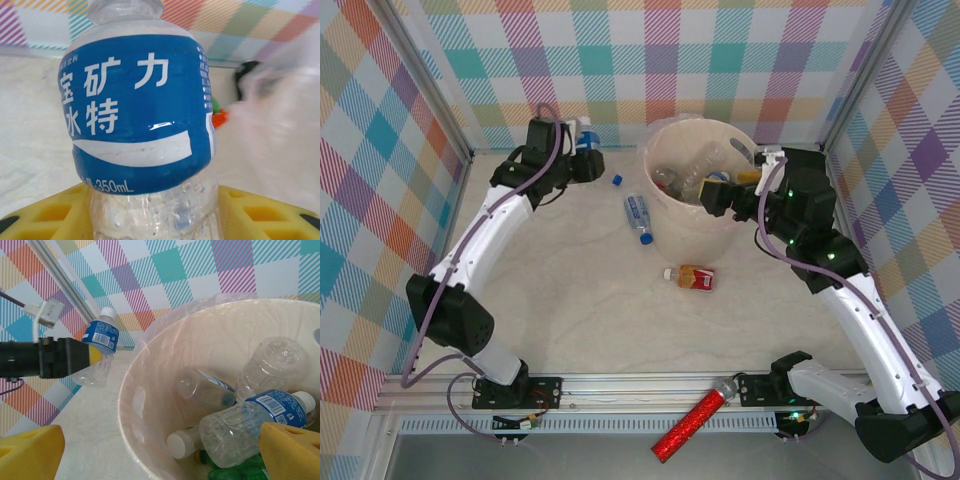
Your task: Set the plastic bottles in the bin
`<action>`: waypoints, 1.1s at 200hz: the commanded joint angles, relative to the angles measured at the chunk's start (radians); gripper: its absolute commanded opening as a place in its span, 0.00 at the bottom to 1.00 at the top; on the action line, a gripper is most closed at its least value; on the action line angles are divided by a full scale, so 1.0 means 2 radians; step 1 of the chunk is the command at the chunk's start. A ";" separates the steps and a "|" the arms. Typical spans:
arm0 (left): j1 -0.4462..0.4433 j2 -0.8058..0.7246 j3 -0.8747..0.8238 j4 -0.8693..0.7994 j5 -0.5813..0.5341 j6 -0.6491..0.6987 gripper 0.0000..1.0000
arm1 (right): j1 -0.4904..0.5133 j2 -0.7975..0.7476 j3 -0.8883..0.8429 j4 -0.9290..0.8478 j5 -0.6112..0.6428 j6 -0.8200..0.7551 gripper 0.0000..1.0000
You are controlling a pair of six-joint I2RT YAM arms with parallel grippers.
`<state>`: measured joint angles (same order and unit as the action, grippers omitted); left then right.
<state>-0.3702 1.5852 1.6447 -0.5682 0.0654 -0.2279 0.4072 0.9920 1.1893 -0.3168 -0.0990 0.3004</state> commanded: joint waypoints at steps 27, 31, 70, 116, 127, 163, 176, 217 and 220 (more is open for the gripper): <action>-0.083 -0.036 0.043 0.040 -0.023 0.006 0.53 | 0.003 -0.014 -0.008 0.029 0.013 0.009 0.99; -0.090 -0.037 0.046 0.043 -0.024 0.008 0.53 | 0.003 -0.014 -0.008 0.029 0.013 0.010 0.99; -0.151 -0.041 0.039 0.110 -0.026 0.038 0.52 | 0.003 -0.018 -0.011 0.030 0.017 0.013 0.99; -0.175 0.005 0.068 0.130 -0.041 0.050 0.52 | 0.003 -0.022 -0.009 0.027 0.017 0.013 0.99; -0.175 0.019 0.080 0.123 -0.045 0.047 0.52 | 0.003 -0.024 -0.008 0.024 0.018 0.011 0.99; -0.179 0.051 0.101 0.111 -0.056 0.039 0.51 | 0.003 -0.027 -0.007 0.020 0.025 0.004 0.99; -0.180 0.056 0.103 0.110 -0.056 0.038 0.51 | 0.003 -0.026 -0.006 0.020 0.025 0.004 0.99; -0.182 0.063 0.107 0.108 -0.055 0.038 0.52 | 0.003 -0.022 -0.006 0.022 0.024 0.003 0.99; -0.182 0.062 0.107 0.108 -0.055 0.038 0.52 | 0.003 -0.021 -0.006 0.022 0.024 0.003 0.99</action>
<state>-0.7265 1.7195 1.8111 -0.3668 -0.0303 -0.1532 0.4072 0.9539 1.1778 -0.2913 -0.0601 0.3138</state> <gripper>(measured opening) 0.515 0.990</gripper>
